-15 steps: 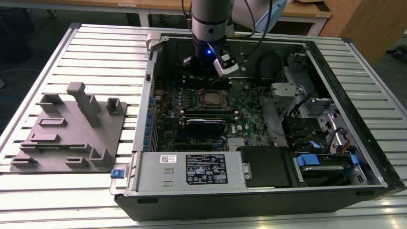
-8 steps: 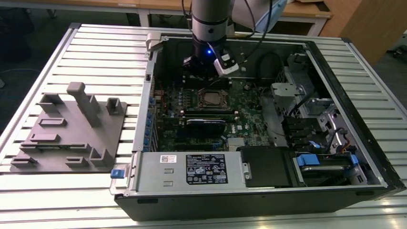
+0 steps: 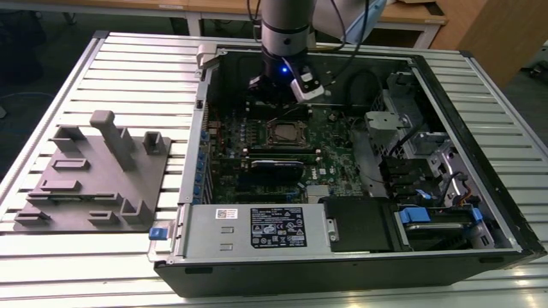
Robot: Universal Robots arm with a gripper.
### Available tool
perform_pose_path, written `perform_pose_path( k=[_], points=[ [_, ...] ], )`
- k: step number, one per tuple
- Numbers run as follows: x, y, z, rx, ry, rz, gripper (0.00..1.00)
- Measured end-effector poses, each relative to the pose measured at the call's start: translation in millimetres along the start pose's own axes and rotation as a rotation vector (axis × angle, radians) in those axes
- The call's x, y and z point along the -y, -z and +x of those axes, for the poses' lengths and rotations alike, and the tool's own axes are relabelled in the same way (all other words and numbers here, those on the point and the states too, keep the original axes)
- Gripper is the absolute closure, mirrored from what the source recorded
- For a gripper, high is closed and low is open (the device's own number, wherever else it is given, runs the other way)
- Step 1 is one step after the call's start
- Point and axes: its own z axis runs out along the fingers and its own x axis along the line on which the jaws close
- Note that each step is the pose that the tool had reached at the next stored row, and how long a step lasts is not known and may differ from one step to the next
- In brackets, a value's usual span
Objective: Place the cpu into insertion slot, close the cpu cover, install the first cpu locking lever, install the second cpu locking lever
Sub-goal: 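Install the first cpu locking lever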
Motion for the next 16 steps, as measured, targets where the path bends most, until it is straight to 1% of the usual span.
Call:
perform_pose_path(
  k=[16],
  points=[
    [-1.8,-1.0,-7.1,-0.0001,0.0,0.0,0.89]
  ],
)
